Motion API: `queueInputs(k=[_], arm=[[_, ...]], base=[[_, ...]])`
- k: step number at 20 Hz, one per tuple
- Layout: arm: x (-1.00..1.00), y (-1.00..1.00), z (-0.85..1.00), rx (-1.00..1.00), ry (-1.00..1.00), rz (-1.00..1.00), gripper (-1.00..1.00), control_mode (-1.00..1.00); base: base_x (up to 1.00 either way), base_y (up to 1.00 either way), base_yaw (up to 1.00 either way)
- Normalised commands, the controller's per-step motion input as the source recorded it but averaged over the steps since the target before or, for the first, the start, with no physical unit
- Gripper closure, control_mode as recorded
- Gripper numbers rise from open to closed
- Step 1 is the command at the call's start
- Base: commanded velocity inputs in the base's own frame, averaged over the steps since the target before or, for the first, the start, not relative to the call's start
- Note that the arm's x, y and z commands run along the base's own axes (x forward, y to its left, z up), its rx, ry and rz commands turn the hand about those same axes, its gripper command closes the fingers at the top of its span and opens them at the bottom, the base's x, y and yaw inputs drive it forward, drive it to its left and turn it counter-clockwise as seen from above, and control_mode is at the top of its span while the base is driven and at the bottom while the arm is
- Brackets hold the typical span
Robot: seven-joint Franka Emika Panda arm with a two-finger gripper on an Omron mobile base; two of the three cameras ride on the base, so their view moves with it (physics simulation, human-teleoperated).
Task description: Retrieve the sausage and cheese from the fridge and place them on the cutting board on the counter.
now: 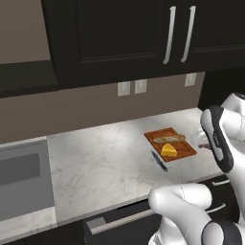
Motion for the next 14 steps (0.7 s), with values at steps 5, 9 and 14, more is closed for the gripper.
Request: queueInputs(k=[5,9,14], arm=[[0.22,-0.22,-0.38,0.02,0.0,0.1,1.0,-1.0],[0.38,-0.26,-0.23,0.06,0.0,0.14,1.0,-1.0],[0.41,-0.17,-0.19,0.06,0.0,0.15,1.0,-1.0]], base=[[0.0,0.0,0.0],[0.0,0.0,0.0],[0.0,0.0,0.0]])
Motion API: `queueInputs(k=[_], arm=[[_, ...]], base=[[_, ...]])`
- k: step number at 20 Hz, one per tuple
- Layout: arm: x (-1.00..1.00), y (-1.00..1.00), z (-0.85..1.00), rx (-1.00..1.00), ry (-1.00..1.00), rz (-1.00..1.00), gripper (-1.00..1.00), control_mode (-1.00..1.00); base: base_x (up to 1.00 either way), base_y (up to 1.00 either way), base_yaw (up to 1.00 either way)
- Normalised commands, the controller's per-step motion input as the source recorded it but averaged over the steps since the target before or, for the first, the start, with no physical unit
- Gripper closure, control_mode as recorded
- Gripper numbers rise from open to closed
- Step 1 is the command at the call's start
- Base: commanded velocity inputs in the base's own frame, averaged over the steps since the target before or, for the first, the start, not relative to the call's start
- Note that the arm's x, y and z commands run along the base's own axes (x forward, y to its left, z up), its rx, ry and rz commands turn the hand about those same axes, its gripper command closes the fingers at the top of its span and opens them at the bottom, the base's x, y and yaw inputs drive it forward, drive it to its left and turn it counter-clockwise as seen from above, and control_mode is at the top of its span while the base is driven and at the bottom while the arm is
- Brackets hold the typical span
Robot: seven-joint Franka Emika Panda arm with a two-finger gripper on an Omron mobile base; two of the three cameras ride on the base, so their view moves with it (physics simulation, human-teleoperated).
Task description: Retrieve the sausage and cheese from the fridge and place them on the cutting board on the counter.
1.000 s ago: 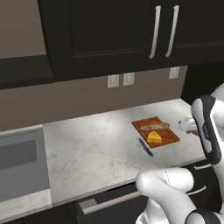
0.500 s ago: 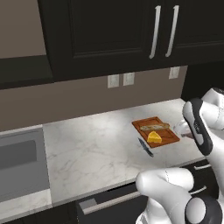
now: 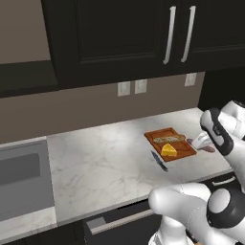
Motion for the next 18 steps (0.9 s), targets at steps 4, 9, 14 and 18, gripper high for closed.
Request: queueInputs(k=[4,9,14,18], arm=[[0.42,-0.13,-0.15,0.07,0.02,0.15,1.0,-1.0],[0.48,0.0,-0.22,0.02,0.11,0.06,1.0,-1.0],[0.4,-0.01,-0.32,0.01,0.16,0.01,1.0,-1.0],[0.26,-0.05,-0.47,0.0,0.06,0.04,1.0,-1.0]], base=[[0.0,0.0,0.0],[0.0,0.0,0.0],[0.0,0.0,0.0],[0.0,0.0,0.0]])
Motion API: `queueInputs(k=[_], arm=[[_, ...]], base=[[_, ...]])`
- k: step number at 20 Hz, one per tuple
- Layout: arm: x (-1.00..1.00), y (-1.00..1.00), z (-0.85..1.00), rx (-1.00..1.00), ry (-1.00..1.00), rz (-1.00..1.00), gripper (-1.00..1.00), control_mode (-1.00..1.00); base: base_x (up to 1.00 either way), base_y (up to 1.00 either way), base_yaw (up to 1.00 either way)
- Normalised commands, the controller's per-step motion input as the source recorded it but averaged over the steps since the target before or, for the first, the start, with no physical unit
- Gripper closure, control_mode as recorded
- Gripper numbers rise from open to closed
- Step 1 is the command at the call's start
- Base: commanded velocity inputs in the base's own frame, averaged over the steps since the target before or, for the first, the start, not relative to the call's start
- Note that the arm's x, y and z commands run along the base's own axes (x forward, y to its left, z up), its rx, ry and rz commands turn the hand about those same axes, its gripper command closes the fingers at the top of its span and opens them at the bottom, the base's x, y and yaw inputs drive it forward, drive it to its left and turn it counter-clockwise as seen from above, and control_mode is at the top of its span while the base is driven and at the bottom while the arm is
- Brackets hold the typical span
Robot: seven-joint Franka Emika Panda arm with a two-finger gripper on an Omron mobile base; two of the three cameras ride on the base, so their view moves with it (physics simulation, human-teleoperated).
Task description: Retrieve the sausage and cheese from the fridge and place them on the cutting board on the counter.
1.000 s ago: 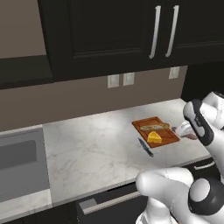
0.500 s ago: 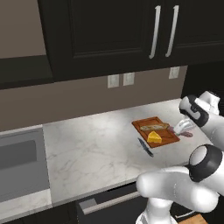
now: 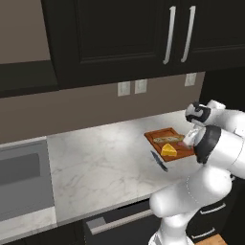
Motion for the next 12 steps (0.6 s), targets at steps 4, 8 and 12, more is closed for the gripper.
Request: queueInputs(k=[4,8,12], arm=[[0.22,-0.13,-0.45,0.0,0.01,0.07,1.0,-1.0],[0.29,-0.08,-0.26,0.0,0.0,0.06,1.0,-1.0],[0.23,0.0,-0.17,0.0,0.0,0.07,1.0,-1.0]], base=[[0.0,0.0,0.0],[0.0,0.0,0.0],[0.0,0.0,0.0]])
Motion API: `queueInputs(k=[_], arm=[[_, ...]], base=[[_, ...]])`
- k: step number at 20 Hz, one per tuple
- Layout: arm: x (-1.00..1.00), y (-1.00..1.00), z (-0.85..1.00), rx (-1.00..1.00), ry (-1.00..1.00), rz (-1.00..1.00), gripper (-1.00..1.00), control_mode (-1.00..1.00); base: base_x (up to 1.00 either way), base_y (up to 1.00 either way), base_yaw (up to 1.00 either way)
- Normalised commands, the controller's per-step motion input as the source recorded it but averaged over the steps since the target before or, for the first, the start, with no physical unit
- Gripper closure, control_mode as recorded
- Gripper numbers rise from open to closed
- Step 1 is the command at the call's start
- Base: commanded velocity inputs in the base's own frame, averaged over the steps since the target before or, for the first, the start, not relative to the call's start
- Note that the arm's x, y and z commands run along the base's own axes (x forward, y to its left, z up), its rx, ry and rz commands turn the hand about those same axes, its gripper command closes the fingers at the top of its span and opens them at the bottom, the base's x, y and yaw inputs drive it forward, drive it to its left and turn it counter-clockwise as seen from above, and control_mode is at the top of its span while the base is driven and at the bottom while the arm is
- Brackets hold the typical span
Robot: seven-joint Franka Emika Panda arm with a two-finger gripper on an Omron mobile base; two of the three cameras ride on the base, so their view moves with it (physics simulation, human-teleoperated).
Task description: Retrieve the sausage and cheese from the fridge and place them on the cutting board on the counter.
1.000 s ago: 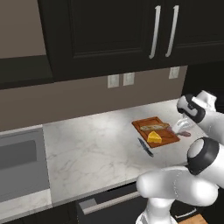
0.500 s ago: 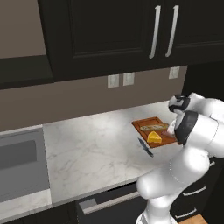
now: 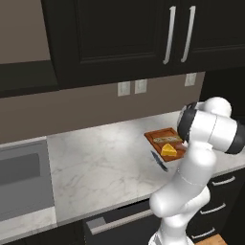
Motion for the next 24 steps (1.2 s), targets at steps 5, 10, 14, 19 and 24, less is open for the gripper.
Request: queueInputs(k=[5,10,14,19,24], arm=[[0.25,0.0,-0.16,0.0,0.01,0.04,1.0,-1.0],[0.01,0.04,-0.19,0.01,0.0,0.03,1.0,-1.0],[0.0,0.11,-0.06,0.09,0.0,0.0,1.0,-1.0],[0.0,0.09,0.0,0.12,0.0,0.0,1.0,-1.0],[0.0,0.09,0.0,0.07,0.0,0.0,1.0,-1.0]], base=[[0.0,0.0,0.0],[0.0,0.0,0.0],[0.0,0.0,0.0],[0.0,0.0,0.0],[0.0,0.0,0.0]])
